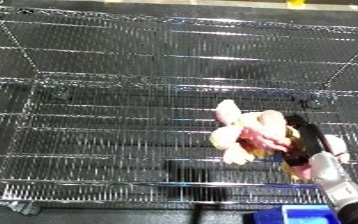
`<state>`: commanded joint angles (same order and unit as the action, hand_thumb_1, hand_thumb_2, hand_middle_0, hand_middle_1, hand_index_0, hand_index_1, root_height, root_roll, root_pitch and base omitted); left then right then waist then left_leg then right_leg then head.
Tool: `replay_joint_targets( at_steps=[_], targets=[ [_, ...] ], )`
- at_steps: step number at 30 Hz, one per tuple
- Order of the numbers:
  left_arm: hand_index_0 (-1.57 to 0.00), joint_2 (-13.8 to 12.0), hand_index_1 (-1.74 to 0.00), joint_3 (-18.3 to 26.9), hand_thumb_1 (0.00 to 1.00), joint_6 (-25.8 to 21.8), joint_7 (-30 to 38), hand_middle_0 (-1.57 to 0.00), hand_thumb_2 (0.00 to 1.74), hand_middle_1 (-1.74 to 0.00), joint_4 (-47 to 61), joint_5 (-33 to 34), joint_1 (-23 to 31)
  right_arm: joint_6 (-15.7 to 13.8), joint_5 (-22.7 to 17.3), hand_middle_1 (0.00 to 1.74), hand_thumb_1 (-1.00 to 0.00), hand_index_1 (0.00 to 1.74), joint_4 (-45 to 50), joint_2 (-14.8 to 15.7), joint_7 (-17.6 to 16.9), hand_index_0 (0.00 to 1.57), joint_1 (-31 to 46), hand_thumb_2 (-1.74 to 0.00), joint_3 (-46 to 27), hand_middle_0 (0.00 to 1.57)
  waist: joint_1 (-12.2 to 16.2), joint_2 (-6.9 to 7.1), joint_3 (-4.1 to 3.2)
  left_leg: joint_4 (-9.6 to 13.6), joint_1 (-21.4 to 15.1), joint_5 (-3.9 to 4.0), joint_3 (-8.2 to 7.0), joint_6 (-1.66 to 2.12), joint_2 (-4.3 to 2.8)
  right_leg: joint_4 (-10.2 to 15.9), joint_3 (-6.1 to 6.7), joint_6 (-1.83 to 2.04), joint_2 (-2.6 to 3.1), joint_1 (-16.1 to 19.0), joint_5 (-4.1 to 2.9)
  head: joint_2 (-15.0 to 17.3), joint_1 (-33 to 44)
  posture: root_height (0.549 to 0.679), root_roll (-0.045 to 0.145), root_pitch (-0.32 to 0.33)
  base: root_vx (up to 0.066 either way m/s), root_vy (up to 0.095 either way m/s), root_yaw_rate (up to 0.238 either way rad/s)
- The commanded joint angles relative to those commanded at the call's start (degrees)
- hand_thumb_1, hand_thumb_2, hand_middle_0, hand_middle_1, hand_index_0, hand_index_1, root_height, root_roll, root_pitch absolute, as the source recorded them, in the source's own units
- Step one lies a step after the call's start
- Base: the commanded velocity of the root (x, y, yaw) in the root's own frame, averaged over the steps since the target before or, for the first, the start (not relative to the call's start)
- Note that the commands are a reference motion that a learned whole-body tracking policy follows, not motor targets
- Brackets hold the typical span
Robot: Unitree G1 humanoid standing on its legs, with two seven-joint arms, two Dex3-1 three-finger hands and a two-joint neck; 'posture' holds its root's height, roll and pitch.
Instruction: Pick up the object and place it into the box
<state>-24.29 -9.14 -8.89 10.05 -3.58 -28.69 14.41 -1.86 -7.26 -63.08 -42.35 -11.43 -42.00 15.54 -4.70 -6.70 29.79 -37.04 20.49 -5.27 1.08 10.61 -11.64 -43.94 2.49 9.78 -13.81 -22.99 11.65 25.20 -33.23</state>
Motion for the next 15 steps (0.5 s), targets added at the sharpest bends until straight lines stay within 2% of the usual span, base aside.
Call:
replay_joint_targets(
  at_steps=[4, 9, 15],
  targets=[
    [-1.57, 0.03, -1.74, 0.51, 1.0, 0.02, -0.06, -1.57, 1.74, -1.74, -0.21, -0.64, 0.05, 0.23, -0.3, 1.74, -1.0, 1.74, 0.26, 0.41, -0.09, 1.57, -0.16, -1.74, -0.01, 1.57, 0.04, 0.16, 0.0, 0.36, -0.33, 0.11, -0.1, 0.13, -0.1, 0.27, -0.07, -0.03, 0.05, 0.42, 0.13, 0.3, -0.09, 0.621, 0.043, -0.135, -0.015, 0.002, -0.001],
    [-1.57, -0.24, -1.74, 1.06, 1.0, -0.03, -0.24, -1.57, 1.74, -1.74, -0.89, -1.24, -0.47, 0.48, -1.16, 1.74, -1.0, 1.74, 0.88, 0.36, -0.14, 1.57, 0.45, -1.74, -0.6, 1.57, 0.0, 0.23, 0.0, 0.61, -0.66, 0.31, 0.08, 0.23, -0.05, 0.18, -0.15, -0.02, -0.02, 0.77, 0.23, 0.82, -1.51, 0.62, 0.043, -0.143, -0.023, -0.004, 0.029],
    [-1.57, -0.19, -1.74, 1.36, 1.0, 0.08, -0.38, -1.57, 1.74, -1.74, -1.76, -1.31, -1.5, -0.43, -3.44, 1.74, -1.0, 1.74, 4.59, -0.29, -1.06, 1.57, 2.93, -1.74, -3.46, 1.57, 0.45, 0.47, 0.0, 0.54, -1.09, 0.57, 0.18, 0.21, -0.01, -0.08, -0.22, -0.02, -0.16, 1.29, -0.07, 0.89, -3.78, 0.619, 0.043, -0.157, -0.032, -0.003, 0.021]
  ],
)
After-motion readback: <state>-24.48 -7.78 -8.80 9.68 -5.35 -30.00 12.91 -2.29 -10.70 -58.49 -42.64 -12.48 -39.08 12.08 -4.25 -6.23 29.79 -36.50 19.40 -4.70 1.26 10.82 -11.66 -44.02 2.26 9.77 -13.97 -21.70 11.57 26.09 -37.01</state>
